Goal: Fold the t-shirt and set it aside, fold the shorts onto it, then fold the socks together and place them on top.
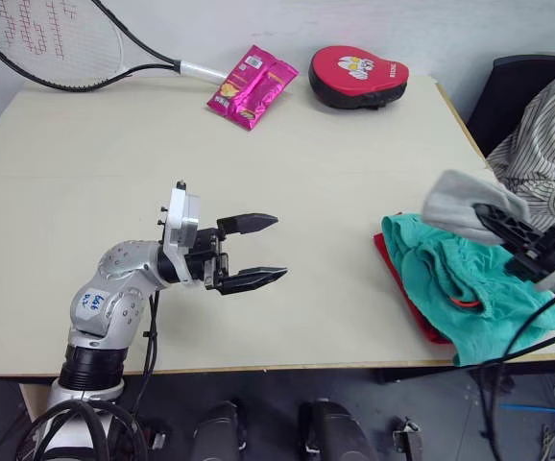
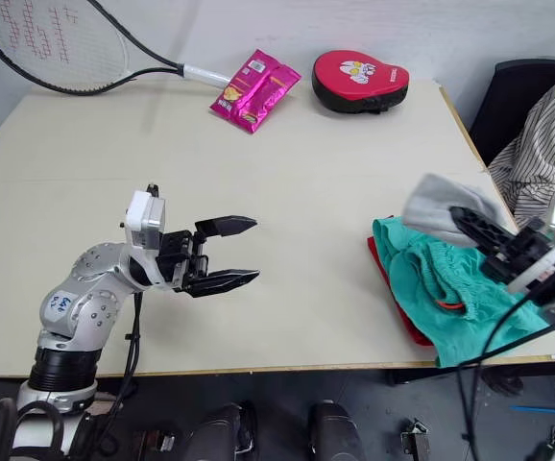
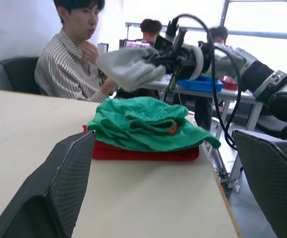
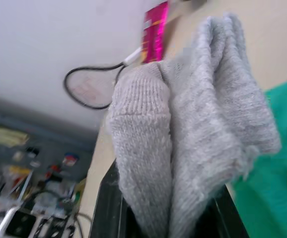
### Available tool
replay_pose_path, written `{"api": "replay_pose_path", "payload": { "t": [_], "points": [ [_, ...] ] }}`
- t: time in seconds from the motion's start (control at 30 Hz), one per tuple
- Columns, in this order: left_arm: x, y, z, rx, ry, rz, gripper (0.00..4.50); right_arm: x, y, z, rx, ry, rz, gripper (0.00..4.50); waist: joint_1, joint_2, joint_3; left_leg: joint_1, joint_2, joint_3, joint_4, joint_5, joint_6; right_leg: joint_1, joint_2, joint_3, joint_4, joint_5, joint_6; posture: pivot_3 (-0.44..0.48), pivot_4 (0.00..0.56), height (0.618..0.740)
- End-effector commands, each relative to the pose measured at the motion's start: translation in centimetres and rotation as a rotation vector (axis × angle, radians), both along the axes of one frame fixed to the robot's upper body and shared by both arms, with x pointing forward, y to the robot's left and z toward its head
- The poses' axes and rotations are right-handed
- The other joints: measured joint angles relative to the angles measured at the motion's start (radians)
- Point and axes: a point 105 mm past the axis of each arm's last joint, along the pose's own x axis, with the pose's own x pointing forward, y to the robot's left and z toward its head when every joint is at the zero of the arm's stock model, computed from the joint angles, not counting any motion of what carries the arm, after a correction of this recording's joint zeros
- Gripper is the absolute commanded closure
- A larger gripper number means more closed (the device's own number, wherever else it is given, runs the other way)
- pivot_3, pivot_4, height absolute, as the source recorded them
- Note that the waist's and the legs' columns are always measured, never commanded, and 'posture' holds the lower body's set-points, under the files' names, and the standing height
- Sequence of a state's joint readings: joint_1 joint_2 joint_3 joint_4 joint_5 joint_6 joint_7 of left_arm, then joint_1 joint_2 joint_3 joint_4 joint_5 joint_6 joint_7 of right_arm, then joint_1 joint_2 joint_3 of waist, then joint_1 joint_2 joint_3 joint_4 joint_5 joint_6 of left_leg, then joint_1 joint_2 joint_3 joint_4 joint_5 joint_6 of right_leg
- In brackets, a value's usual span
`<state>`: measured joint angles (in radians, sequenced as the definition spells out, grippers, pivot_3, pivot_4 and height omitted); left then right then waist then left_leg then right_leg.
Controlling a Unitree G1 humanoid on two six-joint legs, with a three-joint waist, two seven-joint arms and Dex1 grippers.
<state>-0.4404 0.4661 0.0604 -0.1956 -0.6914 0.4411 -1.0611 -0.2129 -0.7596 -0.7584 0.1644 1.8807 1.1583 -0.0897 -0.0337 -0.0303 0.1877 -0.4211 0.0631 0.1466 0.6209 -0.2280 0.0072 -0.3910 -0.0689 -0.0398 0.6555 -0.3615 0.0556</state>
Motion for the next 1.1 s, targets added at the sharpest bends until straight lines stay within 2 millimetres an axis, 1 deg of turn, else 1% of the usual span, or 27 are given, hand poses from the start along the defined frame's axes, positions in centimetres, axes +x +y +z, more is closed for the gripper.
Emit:
{"api": "replay_pose_path", "payload": {
  "t": [0.03,0.13,0.2,0.23,0.27,0.37,0.43,0.5,0.57,0.63,0.67,0.7,0.73,0.77,0.83,0.9,0.93,0.97,1.03,1.1],
  "points": [
    [-0.6,0.5,1.0,-0.008,-0.029,-0.013,0.00,0.8,-2.3,-2.3,0.005,0.100,-0.096,4.33,-0.001,0.000,0.000,0.000,0.001,0.001,0.000,0.000,0.000,0.000,0.001,0.002,0.000,0.000,0.000,0.000,0.150,0.740],
    [-0.8,1.1,1.2,0.003,-0.011,-0.026,0.00,1.3,-3.3,-4.9,0.006,0.221,-0.137,4.33,0.000,0.000,0.000,0.000,0.001,0.001,0.000,0.001,-0.001,-0.001,0.003,0.004,0.000,0.001,0.001,0.000,0.150,0.740],
    [-0.9,1.5,1.1,0.022,0.004,-0.026,0.00,1.1,-3.5,-5.6,0.004,0.267,-0.126,3.62,0.002,0.001,0.000,0.000,0.002,0.002,0.000,0.001,-0.002,-0.001,0.004,0.005,0.000,0.001,0.001,0.000,0.150,0.740],
    [-0.8,1.8,1.0,0.032,0.015,-0.021,0.00,0.7,-3.5,-5.4,-0.018,0.269,-0.105,3.37,0.004,0.001,0.000,0.000,0.002,0.002,0.000,0.001,-0.002,-0.001,0.004,0.005,0.000,0.001,0.001,0.000,0.150,0.740],
    [-0.8,2.0,0.8,0.046,0.016,-0.009,0.00,0.2,-3.7,-5.1,-0.040,0.269,-0.094,2.94,0.004,0.001,0.001,0.000,0.002,0.002,0.000,0.001,-0.002,-0.001,0.004,0.006,0.000,0.000,0.001,0.000,0.150,0.740],
    [-0.4,2.9,-0.1,0.091,0.010,0.050,0.00,-1.5,-5.1,-3.9,-0.136,0.276,-0.108,2.00,0.010,0.002,0.001,0.000,0.002,0.002,0.000,0.001,-0.002,-0.001,0.004,0.007,-0.001,0.000,0.001,0.000,0.150,0.740],
    [-0.4,3.7,-1.0,0.141,0.040,0.090,0.00,-2.6,-6.0,-2.1,-0.178,0.239,-0.128,1.30,0.009,0.002,0.001,-0.001,0.002,0.002,0.000,0.001,-0.002,-0.001,0.004,0.007,-0.003,0.000,0.001,0.000,0.150,0.740],
    [-0.4,4.8,-1.7,0.177,0.043,0.139,0.00,-4.1,-6.3,-1.2,-0.345,0.262,-0.105,0.67,0.008,0.003,0.001,-0.001,0.002,0.002,0.000,0.001,-0.002,-0.001,0.004,0.008,-0.003,0.000,0.001,0.000,0.150,0.740],
    [-0.3,5.7,-2.1,0.204,0.038,0.185,0.00,-5.4,-6.3,-0.8,-0.482,0.302,-0.060,0.07,0.007,0.004,0.001,0.000,0.001,0.004,-0.001,0.000,-0.001,-0.002,0.004,0.010,-0.003,0.000,0.001,0.000,0.150,0.740],
    [0.4,7.2,-3.1,0.269,0.061,0.288,0.00,-6.4,-6.7,-0.3,-0.690,0.330,-0.028,0.02,0.005,0.004,0.001,0.000,0.003,0.003,-0.001,0.000,-0.002,-0.002,0.005,0.010,-0.004,0.000,0.001,0.000,0.150,0.740],
    [0.4,8.0,-3.5,0.288,0.065,0.319,0.00,-6.2,-6.5,0.2,-0.819,0.286,0.001,0.02,0.003,0.004,0.001,0.000,0.003,0.003,-0.001,-0.001,-0.002,-0.002,0.006,0.010,-0.004,0.000,0.001,0.000,0.150,0.740],
    [0.3,9.0,-4.0,0.315,0.056,0.351,0.00,-5.6,-5.8,0.8,-0.964,0.191,0.057,0.02,0.001,0.003,0.001,0.001,0.003,0.004,-0.002,-0.002,-0.002,-0.002,0.006,0.012,-0.004,0.000,0.001,0.000,0.150,0.740],
    [0.2,9.7,-4.5,0.344,0.046,0.378,0.00,-5.0,-4.6,1.2,-1.061,0.085,0.126,0.02,-0.004,0.003,0.001,0.002,0.003,0.004,-0.004,-0.002,-0.003,-0.002,0.007,0.012,-0.004,0.000,0.001,0.000,0.150,0.740],
    [0.1,10.6,-5.2,0.386,0.044,0.406,0.00,-4.4,-3.1,1.5,-1.134,-0.035,0.195,0.02,-0.009,0.003,0.001,0.002,0.004,0.005,-0.005,-0.003,-0.004,-0.001,0.008,0.012,-0.006,0.000,0.001,0.000,0.150,0.740],
    [-0.2,12.9,-6.3,0.465,0.019,0.497,0.00,-2.6,0.9,1.9,-1.243,-0.330,0.311,0.02,-0.023,0.001,0.001,0.004,0.005,0.005,-0.007,-0.003,-0.005,-0.001,0.008,0.012,-0.008,0.000,0.001,0.000,0.150,0.740],
    [-0.6,14.9,-6.9,0.503,0.025,0.581,0.00,-1.6,4.4,0.0,-1.372,-0.511,0.492,0.02,-0.027,0.000,0.002,0.005,0.006,0.007,-0.008,-0.003,-0.007,-0.001,0.009,0.012,-0.008,0.000,0.001,0.000,0.150,0.740],
    [-0.9,15.4,-7.1,0.512,0.018,0.604,0.00,-1.4,5.5,-0.8,-1.393,-0.578,0.559,0.02,-0.028,0.000,0.002,0.006,0.006,0.007,-0.009,-0.003,-0.007,-0.001,0.009,0.013,-0.007,0.001,0.000,0.000,0.150,0.740],
    [-1.1,16.0,-7.3,0.536,-0.002,0.642,0.00,-0.8,7.2,-1.2,-1.357,-0.693,0.585,0.02,-0.026,-0.001,0.003,0.007,0.007,0.007,-0.009,-0.003,-0.008,-0.001,0.009,0.012,-0.007,0.001,-0.001,0.000,0.150,0.740],
    [-1.6,16.6,-7.6,0.566,-0.044,0.696,0.00,0.2,10.0,-1.6,-1.301,-0.889,0.612,0.02,-0.022,-0.002,0.003,0.006,0.007,0.008,-0.008,-0.003,-0.009,-0.002,0.009,0.013,-0.006,0.000,-0.002,0.000,0.150,0.740],
    [-2.2,17.1,-8.2,0.586,-0.057,0.730,0.00,0.7,12.8,-2.9,-1.293,-1.063,0.708,0.02,-0.018,-0.001,0.004,0.006,0.006,0.009,-0.007,-0.004,-0.008,-0.001,0.008,0.014,-0.007,0.000,-0.002,0.000,0.150,0.740]
  ]
}}
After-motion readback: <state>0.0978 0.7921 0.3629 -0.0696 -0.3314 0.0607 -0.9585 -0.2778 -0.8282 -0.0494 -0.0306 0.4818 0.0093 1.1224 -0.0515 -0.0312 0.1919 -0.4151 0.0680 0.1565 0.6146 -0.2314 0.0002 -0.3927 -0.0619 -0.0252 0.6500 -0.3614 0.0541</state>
